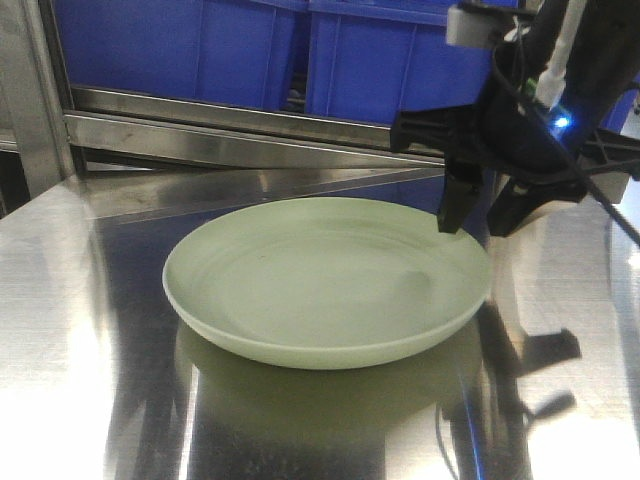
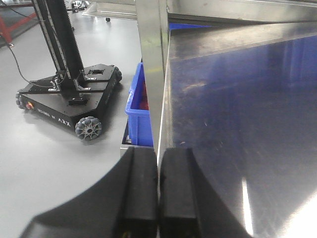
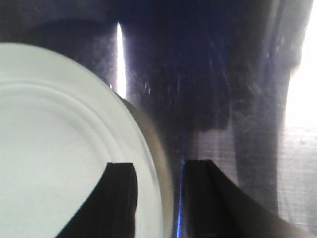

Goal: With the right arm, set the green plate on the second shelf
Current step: 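Lower the right gripper onto the far rim of the green plate, then close the right gripper on the rim and lift the plate up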

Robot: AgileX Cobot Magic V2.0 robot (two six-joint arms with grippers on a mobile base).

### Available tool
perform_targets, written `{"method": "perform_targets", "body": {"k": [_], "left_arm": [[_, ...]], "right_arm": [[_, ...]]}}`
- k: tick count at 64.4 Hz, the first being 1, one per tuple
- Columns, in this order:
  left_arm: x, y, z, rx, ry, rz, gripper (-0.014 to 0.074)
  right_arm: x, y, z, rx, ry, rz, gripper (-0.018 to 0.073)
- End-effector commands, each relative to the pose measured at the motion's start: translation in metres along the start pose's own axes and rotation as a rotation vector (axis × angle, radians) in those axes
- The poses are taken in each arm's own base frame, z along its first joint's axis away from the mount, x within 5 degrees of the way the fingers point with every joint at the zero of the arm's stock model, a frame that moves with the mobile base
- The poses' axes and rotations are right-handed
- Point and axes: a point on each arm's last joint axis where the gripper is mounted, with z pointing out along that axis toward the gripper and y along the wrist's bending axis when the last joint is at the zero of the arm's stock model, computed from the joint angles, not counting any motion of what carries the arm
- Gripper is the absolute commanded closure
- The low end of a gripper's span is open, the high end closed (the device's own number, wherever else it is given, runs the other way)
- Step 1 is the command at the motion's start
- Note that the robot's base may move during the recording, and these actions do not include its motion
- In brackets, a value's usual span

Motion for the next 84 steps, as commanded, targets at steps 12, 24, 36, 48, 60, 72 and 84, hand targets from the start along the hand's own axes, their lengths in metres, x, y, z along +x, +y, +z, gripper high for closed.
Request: {"method": "perform_targets", "body": {"k": [12, 24, 36, 48, 60, 72, 84], "left_arm": [[0.007, -0.002, 0.003, 0.022, -0.038, 0.003, 0.0472], [0.007, -0.002, 0.003, 0.022, -0.038, 0.003, 0.0472], [0.007, -0.002, 0.003, 0.022, -0.038, 0.003, 0.0472], [0.007, -0.002, 0.003, 0.022, -0.038, 0.003, 0.0472], [0.007, -0.002, 0.003, 0.022, -0.038, 0.003, 0.0472], [0.007, -0.002, 0.003, 0.022, -0.038, 0.003, 0.0472], [0.007, -0.002, 0.003, 0.022, -0.038, 0.003, 0.0472]], "right_arm": [[-0.012, 0.007, -0.004, -0.04, -0.056, -0.004, 0.0216], [-0.009, 0.006, 0.006, -0.024, -0.031, -0.007, 0.0216], [-0.009, 0.007, 0.008, -0.026, -0.03, -0.006, 0.0225], [-0.009, 0.007, 0.008, -0.027, -0.031, -0.006, 0.0444], [-0.011, 0.007, 0.0, -0.039, -0.051, -0.005, 0.0503], [-0.025, 0.011, -0.038, -0.116, -0.176, -0.01, 0.0503], [-0.039, 0.006, -0.096, -0.163, -0.375, -0.1, 0.0503]]}}
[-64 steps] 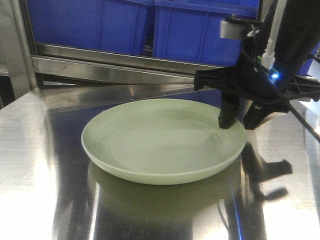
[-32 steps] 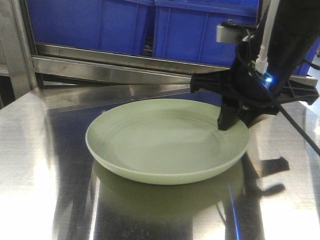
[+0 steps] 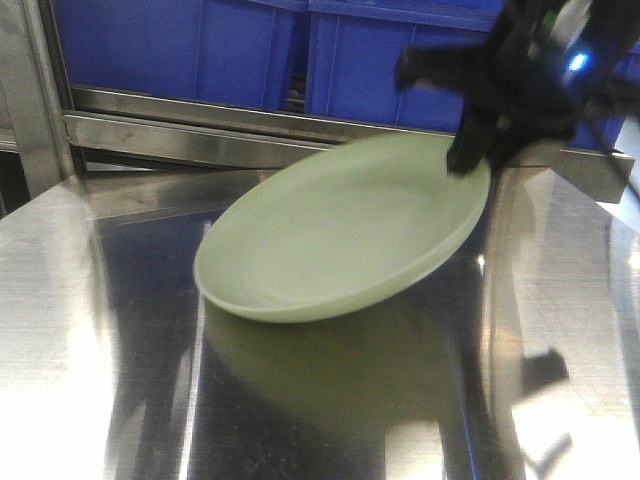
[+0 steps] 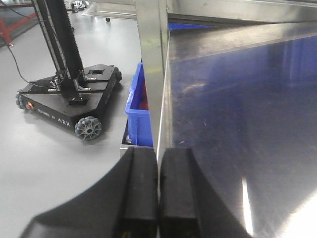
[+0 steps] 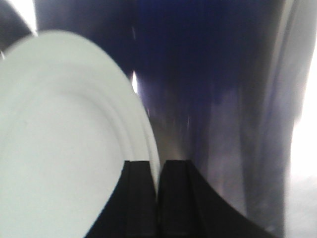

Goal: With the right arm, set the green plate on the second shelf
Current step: 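Close the right gripper on the rim and lift the plate up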

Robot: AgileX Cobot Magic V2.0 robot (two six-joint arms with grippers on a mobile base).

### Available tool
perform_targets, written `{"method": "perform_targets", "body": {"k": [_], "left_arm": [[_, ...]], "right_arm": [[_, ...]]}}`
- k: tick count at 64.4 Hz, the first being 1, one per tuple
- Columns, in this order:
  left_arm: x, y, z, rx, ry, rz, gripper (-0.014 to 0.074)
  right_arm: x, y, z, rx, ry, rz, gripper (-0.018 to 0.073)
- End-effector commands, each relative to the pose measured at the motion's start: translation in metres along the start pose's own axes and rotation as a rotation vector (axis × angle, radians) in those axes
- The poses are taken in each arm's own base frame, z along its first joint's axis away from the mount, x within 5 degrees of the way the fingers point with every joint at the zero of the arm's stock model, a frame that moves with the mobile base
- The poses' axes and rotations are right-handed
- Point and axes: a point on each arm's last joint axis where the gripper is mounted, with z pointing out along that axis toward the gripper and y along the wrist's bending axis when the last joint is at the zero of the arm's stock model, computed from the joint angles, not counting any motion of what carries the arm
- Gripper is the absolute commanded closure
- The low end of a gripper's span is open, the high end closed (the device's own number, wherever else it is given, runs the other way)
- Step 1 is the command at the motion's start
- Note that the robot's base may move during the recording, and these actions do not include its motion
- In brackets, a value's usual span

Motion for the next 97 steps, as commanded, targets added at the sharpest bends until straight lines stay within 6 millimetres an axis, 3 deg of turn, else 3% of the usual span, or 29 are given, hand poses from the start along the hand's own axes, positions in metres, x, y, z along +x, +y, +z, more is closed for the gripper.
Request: {"method": "perform_targets", "body": {"k": [1, 18, 32, 43, 55, 66, 97], "left_arm": [[0.007, -0.002, 0.003, 0.022, -0.038, 0.003, 0.0472], [0.007, -0.002, 0.003, 0.022, -0.038, 0.003, 0.0472], [0.007, -0.002, 0.003, 0.022, -0.038, 0.003, 0.0472], [0.007, -0.002, 0.003, 0.022, -0.038, 0.003, 0.0472], [0.007, -0.002, 0.003, 0.022, -0.038, 0.003, 0.0472], [0.007, -0.002, 0.003, 0.022, -0.038, 0.003, 0.0472], [0.007, -0.002, 0.003, 0.022, -0.038, 0.003, 0.0472]], "right_arm": [[-0.03, 0.004, -0.048, -0.086, -0.221, -0.059, 0.0503], [-0.034, -0.038, -0.121, -0.046, -0.44, -0.012, 0.0503], [-0.001, -0.077, -0.16, 0.024, -0.563, 0.051, 0.0503], [0.033, -0.095, -0.183, 0.057, -0.656, 0.08, 0.0503], [0.064, -0.107, -0.188, 0.088, -0.696, 0.098, 0.0503], [0.079, -0.108, -0.188, 0.058, -0.735, 0.086, 0.0503], [0.084, -0.107, -0.186, 0.028, -0.761, 0.072, 0.0503]]}}
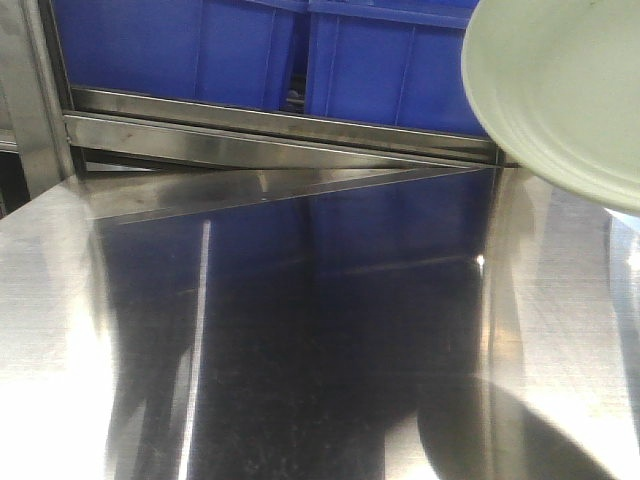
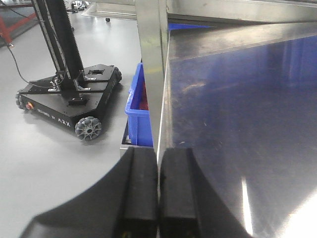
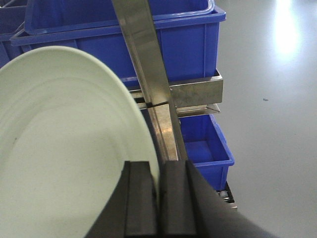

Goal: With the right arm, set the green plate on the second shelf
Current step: 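Close the right gripper on the rim and lift the plate up, then hold the plate raised in the right gripper while the base turns away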

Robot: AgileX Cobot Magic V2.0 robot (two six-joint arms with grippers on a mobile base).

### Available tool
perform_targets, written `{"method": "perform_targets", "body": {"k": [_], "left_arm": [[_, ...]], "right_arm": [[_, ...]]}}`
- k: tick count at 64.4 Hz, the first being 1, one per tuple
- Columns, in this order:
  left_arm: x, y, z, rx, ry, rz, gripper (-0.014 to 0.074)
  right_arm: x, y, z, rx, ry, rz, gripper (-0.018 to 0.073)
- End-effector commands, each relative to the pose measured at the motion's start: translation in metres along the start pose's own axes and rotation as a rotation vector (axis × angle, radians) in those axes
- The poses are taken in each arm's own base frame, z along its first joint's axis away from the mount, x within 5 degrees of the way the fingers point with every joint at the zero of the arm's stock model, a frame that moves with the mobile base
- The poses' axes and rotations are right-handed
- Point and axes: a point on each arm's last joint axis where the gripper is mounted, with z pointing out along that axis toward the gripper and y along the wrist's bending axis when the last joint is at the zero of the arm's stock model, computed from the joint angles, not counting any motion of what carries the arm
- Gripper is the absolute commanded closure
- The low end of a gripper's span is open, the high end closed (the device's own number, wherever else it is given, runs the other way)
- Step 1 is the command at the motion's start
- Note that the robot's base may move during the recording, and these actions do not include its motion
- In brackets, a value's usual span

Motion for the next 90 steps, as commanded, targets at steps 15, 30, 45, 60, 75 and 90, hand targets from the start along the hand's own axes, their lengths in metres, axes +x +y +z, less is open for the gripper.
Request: {"method": "perform_targets", "body": {"k": [15, 30, 45, 60, 75, 90], "left_arm": [[0.0073, -0.0022, 0.0027, 0.022, -0.038, 0.003, 0.0472], [0.0073, -0.0022, 0.0027, 0.022, -0.038, 0.003, 0.0472], [0.0073, -0.0022, 0.0027, 0.022, -0.038, 0.003, 0.0472], [0.0073, -0.0022, 0.0027, 0.022, -0.038, 0.003, 0.0472], [0.0073, -0.0022, 0.0027, 0.022, -0.038, 0.003, 0.0472], [0.0073, -0.0022, 0.0027, 0.022, -0.038, 0.003, 0.0472]], "right_arm": [[-0.0185, 0.0099, -0.004, -0.081, -0.114, -0.013, 0.0503], [-0.0185, 0.0099, -0.004, -0.081, -0.114, -0.013, 0.0503], [-0.0185, 0.0099, -0.004, -0.081, -0.114, -0.013, 0.0503], [-0.0185, 0.0099, -0.004, -0.081, -0.114, -0.013, 0.0503], [-0.0185, 0.0099, -0.004, -0.081, -0.114, -0.013, 0.0503], [-0.0185, 0.0099, -0.004, -0.081, -0.114, -0.013, 0.0503]]}}
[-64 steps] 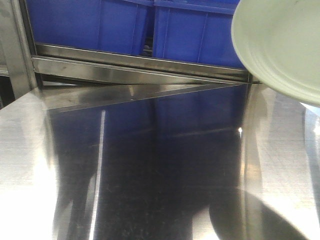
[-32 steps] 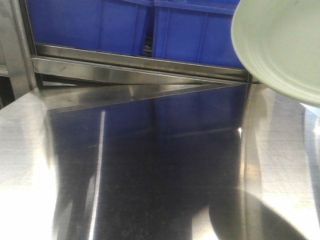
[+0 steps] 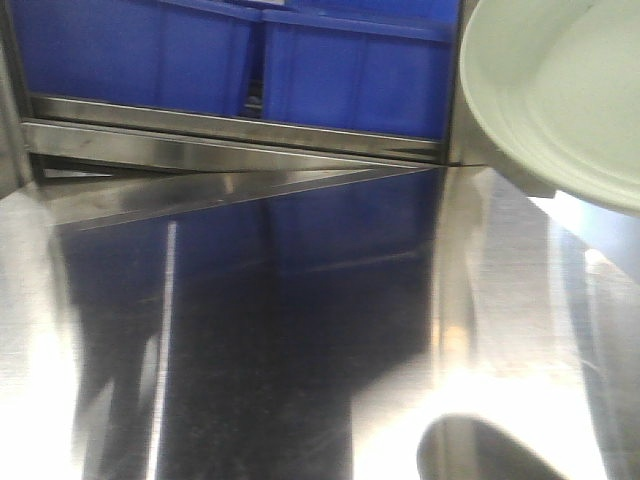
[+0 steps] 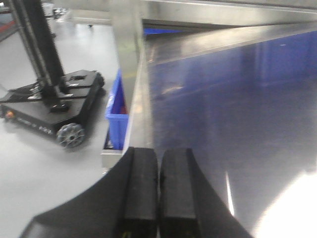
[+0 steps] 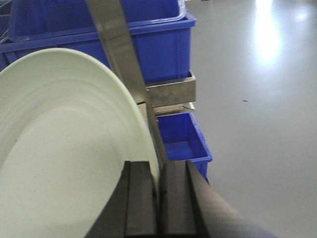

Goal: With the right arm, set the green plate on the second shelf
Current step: 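Hold the plate raised in the right gripper while the base turns away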

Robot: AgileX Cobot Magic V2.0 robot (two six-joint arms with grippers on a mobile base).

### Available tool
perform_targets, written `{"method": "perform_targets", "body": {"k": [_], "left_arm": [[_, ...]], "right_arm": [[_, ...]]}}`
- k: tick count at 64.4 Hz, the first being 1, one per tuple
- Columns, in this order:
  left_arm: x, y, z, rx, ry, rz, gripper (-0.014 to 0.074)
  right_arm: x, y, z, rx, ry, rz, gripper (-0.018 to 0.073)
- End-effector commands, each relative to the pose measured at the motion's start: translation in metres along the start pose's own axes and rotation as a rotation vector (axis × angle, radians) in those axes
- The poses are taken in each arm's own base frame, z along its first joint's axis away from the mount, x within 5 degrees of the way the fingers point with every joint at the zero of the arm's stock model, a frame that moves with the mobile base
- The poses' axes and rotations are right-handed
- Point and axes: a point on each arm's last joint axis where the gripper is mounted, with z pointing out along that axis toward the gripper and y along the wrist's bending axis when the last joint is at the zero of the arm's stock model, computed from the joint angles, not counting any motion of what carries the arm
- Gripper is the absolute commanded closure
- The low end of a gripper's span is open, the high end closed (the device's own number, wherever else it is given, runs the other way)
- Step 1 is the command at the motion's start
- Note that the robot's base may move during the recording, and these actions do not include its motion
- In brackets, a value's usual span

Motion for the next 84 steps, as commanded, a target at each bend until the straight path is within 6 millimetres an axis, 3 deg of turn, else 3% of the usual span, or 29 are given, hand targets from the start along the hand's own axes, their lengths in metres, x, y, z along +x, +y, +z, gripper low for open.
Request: {"method": "perform_targets", "body": {"k": [1, 84], "left_arm": [[0.0073, -0.0022, 0.0027, 0.022, -0.038, 0.003, 0.0472], [0.0073, -0.0022, 0.0027, 0.022, -0.038, 0.003, 0.0472]], "right_arm": [[-0.0184, 0.0098, -0.004, -0.08, -0.113, -0.013, 0.0503], [-0.0184, 0.0098, -0.004, -0.08, -0.113, -0.013, 0.0503]]}}
